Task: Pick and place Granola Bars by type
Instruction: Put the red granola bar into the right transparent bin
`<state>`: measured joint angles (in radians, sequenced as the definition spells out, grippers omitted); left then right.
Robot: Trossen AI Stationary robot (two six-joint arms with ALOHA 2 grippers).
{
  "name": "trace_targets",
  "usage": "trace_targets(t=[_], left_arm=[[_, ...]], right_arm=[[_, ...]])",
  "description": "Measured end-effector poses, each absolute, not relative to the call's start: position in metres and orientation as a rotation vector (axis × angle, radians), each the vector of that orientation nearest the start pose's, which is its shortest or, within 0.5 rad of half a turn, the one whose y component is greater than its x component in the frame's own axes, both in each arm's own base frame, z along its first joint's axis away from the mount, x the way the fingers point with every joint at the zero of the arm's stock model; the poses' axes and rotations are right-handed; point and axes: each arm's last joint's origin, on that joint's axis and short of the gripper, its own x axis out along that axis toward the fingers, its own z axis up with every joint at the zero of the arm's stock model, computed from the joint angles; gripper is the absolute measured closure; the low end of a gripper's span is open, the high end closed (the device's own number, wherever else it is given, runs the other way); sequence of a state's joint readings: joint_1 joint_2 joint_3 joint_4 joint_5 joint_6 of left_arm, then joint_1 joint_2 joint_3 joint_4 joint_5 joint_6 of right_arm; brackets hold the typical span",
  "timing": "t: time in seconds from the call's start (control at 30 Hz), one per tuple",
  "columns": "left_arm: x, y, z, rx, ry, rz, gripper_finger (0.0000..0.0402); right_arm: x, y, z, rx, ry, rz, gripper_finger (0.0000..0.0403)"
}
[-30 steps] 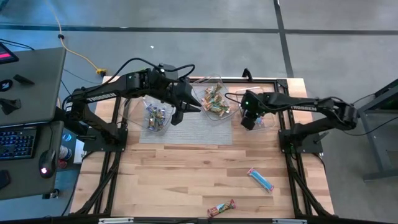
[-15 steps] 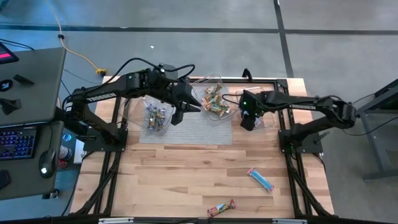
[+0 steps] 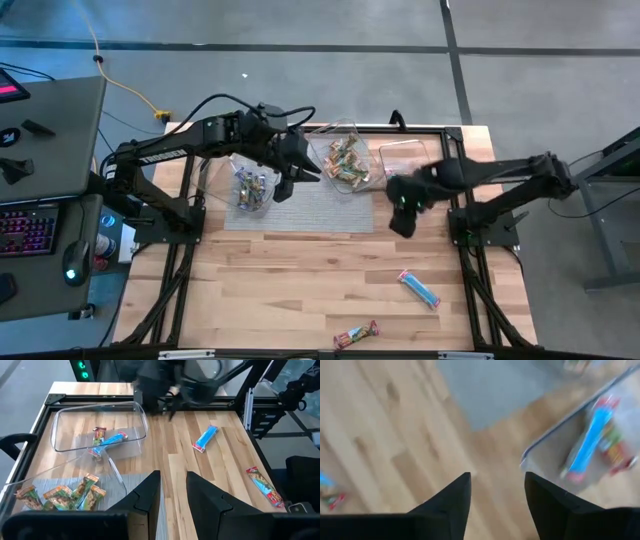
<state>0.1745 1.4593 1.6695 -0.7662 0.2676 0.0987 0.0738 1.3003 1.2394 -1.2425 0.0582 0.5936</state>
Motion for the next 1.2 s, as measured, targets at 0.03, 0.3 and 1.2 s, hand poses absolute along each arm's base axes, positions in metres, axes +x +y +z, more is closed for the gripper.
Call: trace_targets(t=[0.03, 0.3, 1.2], left_arm=[[0.296, 0.044, 0.425, -0.026, 0.539, -0.117, 0.0312], [0.295, 0.044, 0.423, -0.031, 0.559, -0.118, 0.0312], [0.295, 0.045, 0.423, -0.023, 0.558, -0.096, 0.0312]], right_arm=[[0.22, 0.023, 0.307, 0.436, 1.28, -0.372, 0.0229], [0.195, 0.083, 0.241, 0.664, 1.474, -0.457, 0.0225], [0.179, 0.139, 0.14, 0.748, 1.468, -0.297, 0.0242]])
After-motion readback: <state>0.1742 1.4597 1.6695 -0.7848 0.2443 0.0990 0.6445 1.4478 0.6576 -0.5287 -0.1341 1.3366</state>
